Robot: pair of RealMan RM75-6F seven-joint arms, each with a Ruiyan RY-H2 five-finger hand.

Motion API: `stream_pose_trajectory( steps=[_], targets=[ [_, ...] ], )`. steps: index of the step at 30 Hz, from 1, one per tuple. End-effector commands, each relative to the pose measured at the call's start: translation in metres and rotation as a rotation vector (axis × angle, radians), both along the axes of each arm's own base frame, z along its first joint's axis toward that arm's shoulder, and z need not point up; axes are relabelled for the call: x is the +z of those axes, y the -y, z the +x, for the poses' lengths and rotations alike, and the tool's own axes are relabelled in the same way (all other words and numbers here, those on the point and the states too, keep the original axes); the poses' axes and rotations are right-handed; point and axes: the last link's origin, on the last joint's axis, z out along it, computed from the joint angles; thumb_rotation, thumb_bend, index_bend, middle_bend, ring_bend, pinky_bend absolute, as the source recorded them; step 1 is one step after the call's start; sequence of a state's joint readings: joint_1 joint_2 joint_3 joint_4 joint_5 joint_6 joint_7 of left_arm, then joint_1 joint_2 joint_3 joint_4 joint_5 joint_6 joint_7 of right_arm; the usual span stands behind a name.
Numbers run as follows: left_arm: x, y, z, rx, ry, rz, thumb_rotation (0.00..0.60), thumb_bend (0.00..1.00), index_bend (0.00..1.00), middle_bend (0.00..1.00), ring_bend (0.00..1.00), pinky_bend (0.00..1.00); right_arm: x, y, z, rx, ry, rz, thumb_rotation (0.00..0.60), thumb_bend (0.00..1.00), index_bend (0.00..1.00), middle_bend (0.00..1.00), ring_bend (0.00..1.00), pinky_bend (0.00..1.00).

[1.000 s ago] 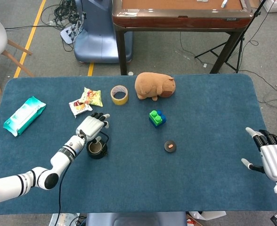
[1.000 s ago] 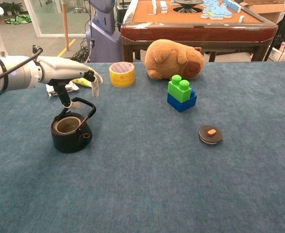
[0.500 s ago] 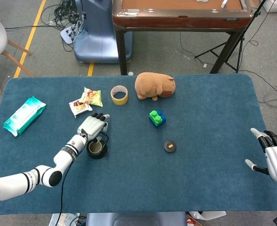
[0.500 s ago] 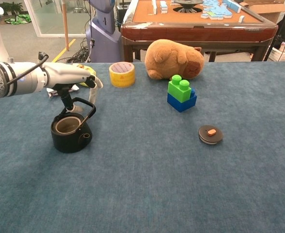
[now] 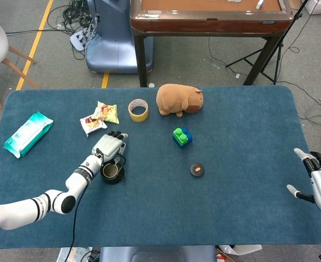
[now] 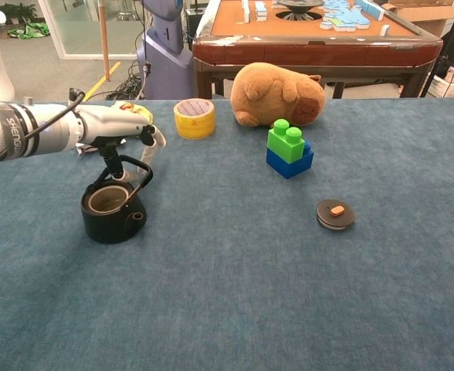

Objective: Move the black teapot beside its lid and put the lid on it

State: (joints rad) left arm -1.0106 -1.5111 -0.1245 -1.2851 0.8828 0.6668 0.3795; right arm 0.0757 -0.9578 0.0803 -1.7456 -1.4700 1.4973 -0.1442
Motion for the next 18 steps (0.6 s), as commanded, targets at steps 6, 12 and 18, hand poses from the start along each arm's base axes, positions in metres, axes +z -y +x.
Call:
stream_pose_trajectory(
  steps=[6,12,18],
  targets=[
    [-0.001,-0.002,0.002,0.004,0.032,0.008,0.600,0.39,0.64,0.18,0.09,0.09,0.001,0.000,-0.001,-0.001,0.004,-0.007,0.600,0.05,0.16,0.28,0.17,0.24],
    [0.009,0.002,0.000,0.007,0.084,0.025,0.600,0.44,0.66,0.19,0.10,0.09,0.001,0.002,0.000,0.005,0.009,-0.008,0.600,0.05,0.16,0.28,0.17,0.24],
    [0.024,0.011,0.008,0.012,0.182,0.024,0.600,0.44,0.66,0.20,0.10,0.09,-0.002,0.004,0.002,0.016,0.012,-0.002,0.600,0.05,0.16,0.28,0.17,0.24]
  ],
)
